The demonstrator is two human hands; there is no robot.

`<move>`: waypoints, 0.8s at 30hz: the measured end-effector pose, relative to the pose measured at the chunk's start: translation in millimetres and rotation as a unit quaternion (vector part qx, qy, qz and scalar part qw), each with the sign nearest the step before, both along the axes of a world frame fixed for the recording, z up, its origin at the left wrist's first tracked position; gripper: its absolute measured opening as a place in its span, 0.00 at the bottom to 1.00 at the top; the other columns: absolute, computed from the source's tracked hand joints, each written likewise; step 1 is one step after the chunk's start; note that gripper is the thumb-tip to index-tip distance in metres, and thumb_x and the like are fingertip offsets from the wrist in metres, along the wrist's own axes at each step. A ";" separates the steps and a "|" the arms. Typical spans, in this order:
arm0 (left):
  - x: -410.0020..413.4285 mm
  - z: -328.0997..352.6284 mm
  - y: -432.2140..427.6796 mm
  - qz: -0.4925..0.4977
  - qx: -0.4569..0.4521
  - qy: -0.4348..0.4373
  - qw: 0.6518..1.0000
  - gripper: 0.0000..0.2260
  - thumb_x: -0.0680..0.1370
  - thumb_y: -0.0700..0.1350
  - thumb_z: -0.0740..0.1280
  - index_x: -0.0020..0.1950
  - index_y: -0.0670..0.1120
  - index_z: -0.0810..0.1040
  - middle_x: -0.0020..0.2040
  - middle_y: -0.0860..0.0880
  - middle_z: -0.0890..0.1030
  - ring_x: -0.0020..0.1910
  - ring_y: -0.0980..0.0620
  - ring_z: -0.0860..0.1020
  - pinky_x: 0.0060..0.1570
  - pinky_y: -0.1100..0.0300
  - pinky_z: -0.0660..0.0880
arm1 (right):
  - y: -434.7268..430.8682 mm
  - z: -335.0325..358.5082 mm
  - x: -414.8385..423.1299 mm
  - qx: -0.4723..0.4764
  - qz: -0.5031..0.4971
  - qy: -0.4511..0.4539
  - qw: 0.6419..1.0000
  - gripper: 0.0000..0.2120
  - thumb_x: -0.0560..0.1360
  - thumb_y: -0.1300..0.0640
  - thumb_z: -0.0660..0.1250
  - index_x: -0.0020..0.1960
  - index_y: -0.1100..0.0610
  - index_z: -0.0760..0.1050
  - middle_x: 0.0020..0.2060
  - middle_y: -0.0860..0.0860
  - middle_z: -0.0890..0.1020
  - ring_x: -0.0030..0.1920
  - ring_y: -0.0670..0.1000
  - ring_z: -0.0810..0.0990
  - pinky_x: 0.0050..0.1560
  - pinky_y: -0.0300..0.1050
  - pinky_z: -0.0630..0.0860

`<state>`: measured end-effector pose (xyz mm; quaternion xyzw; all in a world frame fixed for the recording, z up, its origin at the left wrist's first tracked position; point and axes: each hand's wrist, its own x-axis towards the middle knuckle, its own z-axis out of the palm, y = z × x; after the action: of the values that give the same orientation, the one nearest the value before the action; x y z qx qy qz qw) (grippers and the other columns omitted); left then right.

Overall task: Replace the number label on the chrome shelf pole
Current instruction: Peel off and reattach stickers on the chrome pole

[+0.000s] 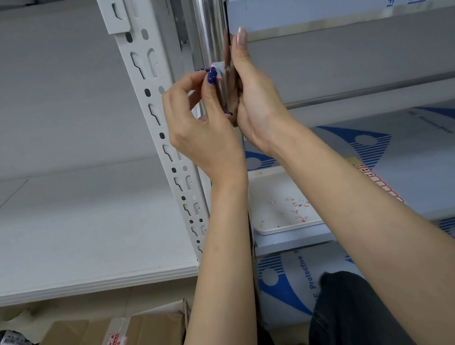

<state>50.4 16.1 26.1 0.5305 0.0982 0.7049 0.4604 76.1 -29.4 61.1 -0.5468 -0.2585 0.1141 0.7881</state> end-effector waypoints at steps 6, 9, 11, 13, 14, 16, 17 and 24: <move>-0.8 6.2 -1.6 0.035 0.023 0.021 0.999 0.04 0.76 0.40 0.67 0.44 0.39 0.79 0.39 0.58 0.74 0.39 0.52 0.78 0.41 0.67 0.73 | 3.3 -1.3 1.7 0.032 0.003 0.021 0.999 0.27 0.79 0.39 0.53 0.60 0.61 0.75 0.51 0.58 0.82 0.56 0.57 0.81 0.62 0.55 0.76; 0.7 7.9 -2.3 0.033 0.024 0.040 0.998 0.05 0.76 0.40 0.66 0.44 0.38 0.78 0.41 0.53 0.76 0.40 0.52 0.77 0.42 0.71 0.68 | 3.5 -0.4 1.0 0.041 0.001 0.022 0.999 0.25 0.80 0.40 0.53 0.55 0.60 0.76 0.47 0.57 0.83 0.53 0.55 0.82 0.61 0.53 0.77; 0.4 8.8 -2.3 0.021 0.018 0.056 0.998 0.05 0.77 0.40 0.65 0.45 0.39 0.77 0.42 0.52 0.76 0.42 0.51 0.77 0.42 0.71 0.67 | 3.4 0.3 0.3 0.042 0.001 0.023 0.999 0.25 0.80 0.40 0.53 0.54 0.61 0.77 0.46 0.58 0.83 0.52 0.56 0.82 0.61 0.53 0.77; -0.8 9.4 -1.4 0.015 0.017 0.071 0.997 0.05 0.77 0.41 0.65 0.46 0.39 0.77 0.42 0.52 0.77 0.43 0.51 0.77 0.42 0.71 0.66 | 3.6 0.2 0.3 0.038 -0.001 0.023 0.999 0.27 0.79 0.40 0.54 0.56 0.63 0.77 0.47 0.59 0.83 0.53 0.57 0.82 0.61 0.54 0.77; -1.5 9.6 -1.1 0.013 0.017 0.077 0.997 0.06 0.77 0.41 0.65 0.46 0.39 0.77 0.42 0.52 0.77 0.42 0.52 0.76 0.42 0.72 0.66 | 3.8 0.0 0.7 0.036 -0.004 0.021 0.999 0.28 0.79 0.40 0.53 0.56 0.63 0.77 0.47 0.59 0.83 0.53 0.57 0.82 0.61 0.54 0.77; -3.7 9.9 -1.0 0.006 0.019 0.085 0.996 0.06 0.77 0.41 0.64 0.46 0.39 0.77 0.42 0.52 0.77 0.42 0.53 0.76 0.42 0.73 0.65 | 3.9 0.0 0.4 0.032 -0.007 0.018 0.999 0.27 0.79 0.40 0.53 0.55 0.62 0.77 0.46 0.58 0.83 0.52 0.56 0.83 0.61 0.54 0.77; -4.4 9.8 -1.1 0.002 0.020 0.088 0.996 0.06 0.77 0.41 0.64 0.46 0.39 0.77 0.42 0.52 0.77 0.42 0.53 0.76 0.42 0.73 0.66 | 4.0 0.0 0.2 0.031 -0.009 0.017 0.999 0.26 0.79 0.40 0.53 0.55 0.61 0.77 0.46 0.57 0.83 0.52 0.55 0.83 0.61 0.54 0.77; -10.3 6.9 -2.4 0.011 0.040 0.068 0.997 0.04 0.76 0.40 0.66 0.45 0.39 0.78 0.42 0.53 0.77 0.41 0.54 0.77 0.44 0.65 0.72 | 1.6 1.2 -2.6 0.036 0.001 0.023 0.999 0.23 0.79 0.40 0.54 0.42 0.56 0.78 0.36 0.51 0.83 0.45 0.51 0.82 0.58 0.51 0.79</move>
<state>40.1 13.6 33.0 0.5939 0.1069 0.6758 0.4233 73.6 -27.7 62.2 -0.5155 -0.2448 0.1181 0.8126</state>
